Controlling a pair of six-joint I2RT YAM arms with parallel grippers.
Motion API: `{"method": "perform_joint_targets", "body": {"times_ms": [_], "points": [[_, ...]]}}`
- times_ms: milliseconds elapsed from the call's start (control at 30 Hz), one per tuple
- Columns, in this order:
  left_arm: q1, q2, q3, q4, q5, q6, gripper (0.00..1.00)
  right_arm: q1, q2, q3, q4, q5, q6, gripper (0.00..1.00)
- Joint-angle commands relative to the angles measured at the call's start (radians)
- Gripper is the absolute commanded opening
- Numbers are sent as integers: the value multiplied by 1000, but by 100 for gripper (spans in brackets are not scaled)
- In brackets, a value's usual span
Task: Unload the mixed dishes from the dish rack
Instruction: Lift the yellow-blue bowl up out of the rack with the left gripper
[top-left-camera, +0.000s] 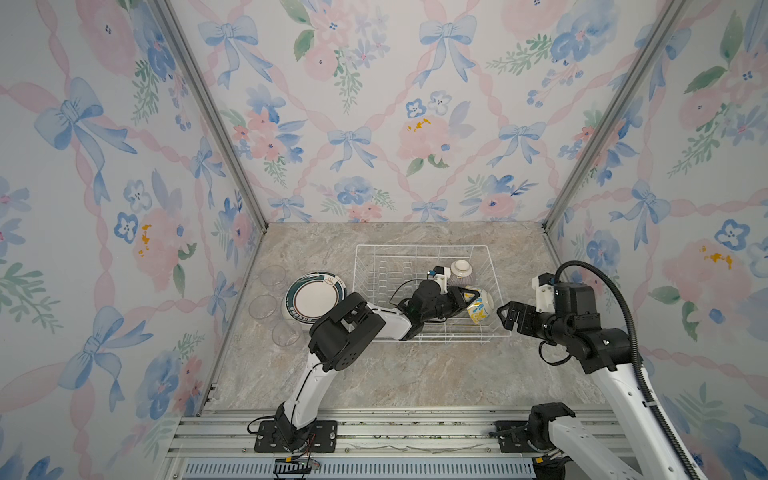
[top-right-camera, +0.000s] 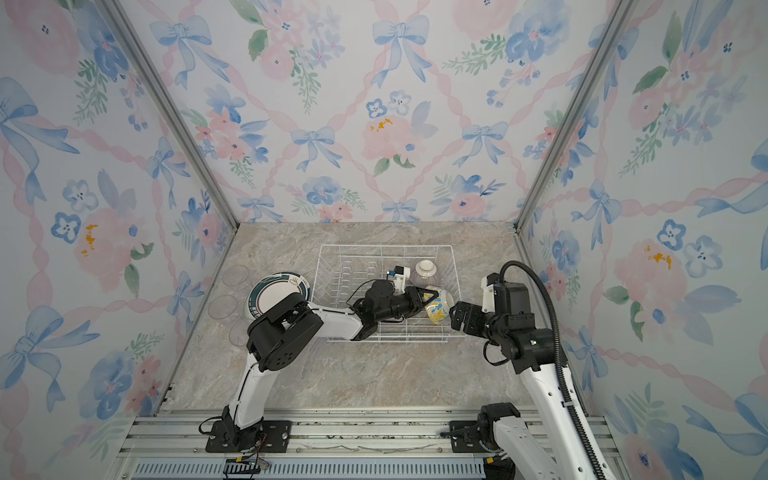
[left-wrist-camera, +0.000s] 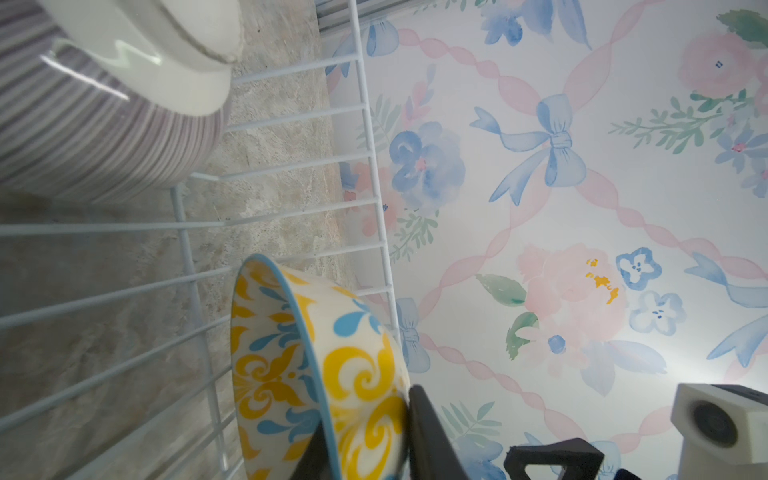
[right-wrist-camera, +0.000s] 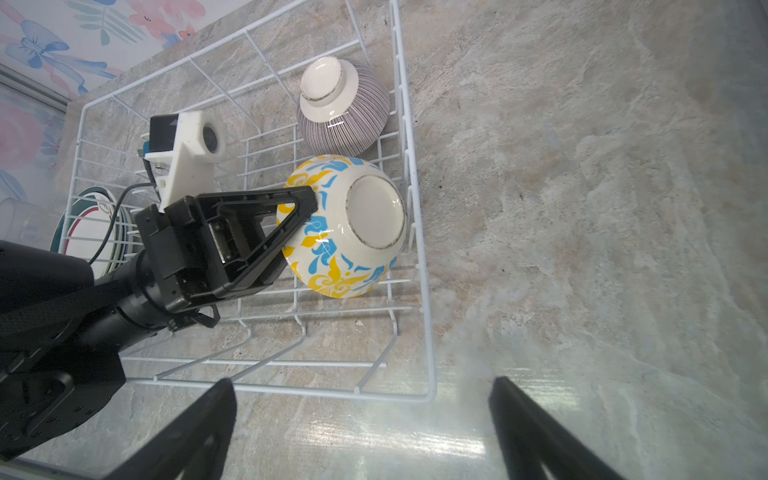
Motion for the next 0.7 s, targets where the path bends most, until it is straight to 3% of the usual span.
{"method": "perform_joint_targets", "body": {"times_ms": [0,433,533,667], "points": [[1,29,19,-11,9,15,21,-13,-10,-13,-8,15,-8,97],[22,36,61,-14,23,34,14,-19,-15,-13,-12,17,-12,97],[22,17,71,-55,13,77,7,-21,-17,-11,-14,18,-10,97],[23,-30,78,-149,-7,159,4,-23,-23,-9,-18,21,-9,97]]}}
